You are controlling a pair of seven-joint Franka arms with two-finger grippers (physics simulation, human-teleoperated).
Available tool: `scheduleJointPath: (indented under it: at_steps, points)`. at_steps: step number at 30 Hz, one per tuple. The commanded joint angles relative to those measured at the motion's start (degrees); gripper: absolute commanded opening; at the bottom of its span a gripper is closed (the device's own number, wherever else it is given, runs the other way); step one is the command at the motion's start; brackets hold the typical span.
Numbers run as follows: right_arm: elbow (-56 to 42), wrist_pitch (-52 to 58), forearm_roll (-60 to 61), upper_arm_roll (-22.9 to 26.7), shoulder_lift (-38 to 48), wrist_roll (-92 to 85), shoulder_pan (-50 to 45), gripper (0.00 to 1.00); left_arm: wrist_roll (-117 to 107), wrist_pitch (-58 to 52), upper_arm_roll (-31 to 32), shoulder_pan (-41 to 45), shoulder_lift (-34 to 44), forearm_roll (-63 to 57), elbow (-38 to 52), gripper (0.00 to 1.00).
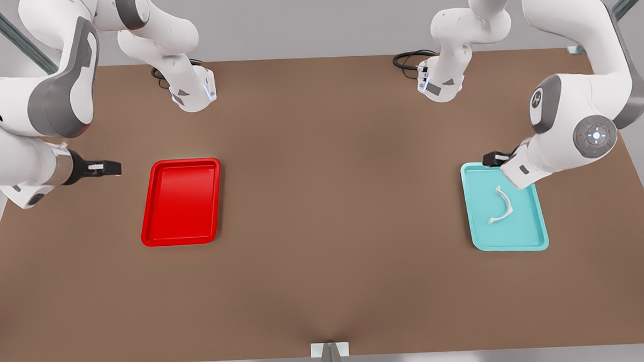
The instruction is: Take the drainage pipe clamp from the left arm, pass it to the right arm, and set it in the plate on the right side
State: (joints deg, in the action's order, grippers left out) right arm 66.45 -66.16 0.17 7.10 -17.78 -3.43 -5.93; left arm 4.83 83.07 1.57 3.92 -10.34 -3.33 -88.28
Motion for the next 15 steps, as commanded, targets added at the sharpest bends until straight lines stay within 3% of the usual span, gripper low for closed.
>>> scheduleJointPath:
  at_steps: [1,3,6,10,15]
  points:
    - [0.3,-4.6,2.0,0.0,-0.2,-1.6,0.2,1.0,7.9,4.3,-0.2,-0.4,0.1,-0.4,-1.3,1.0]
    - [0.3,-4.6,3.0,0.0,-0.8,-1.7,0.4,1.0,7.7,7.7,-3.2,-0.5,-0.5,-0.7,-5.0,1.0]
    - [1.1,-4.6,3.3,-0.1,-1.2,-2.5,0.4,1.0,5.4,32.6,-13.3,-1.0,-5.0,0.2,-20.2,1.0]
    - [2.8,-4.5,7.2,0.0,-1.9,-2.4,2.2,1.0,1.8,50.4,-14.9,-3.2,-9.2,3.6,-29.3,1.0]
    - [2.3,-5.0,6.5,-0.1,-3.0,-1.9,1.5,1.0,-0.5,58.4,-15.1,-5.0,-14.9,5.4,-31.0,1.0]
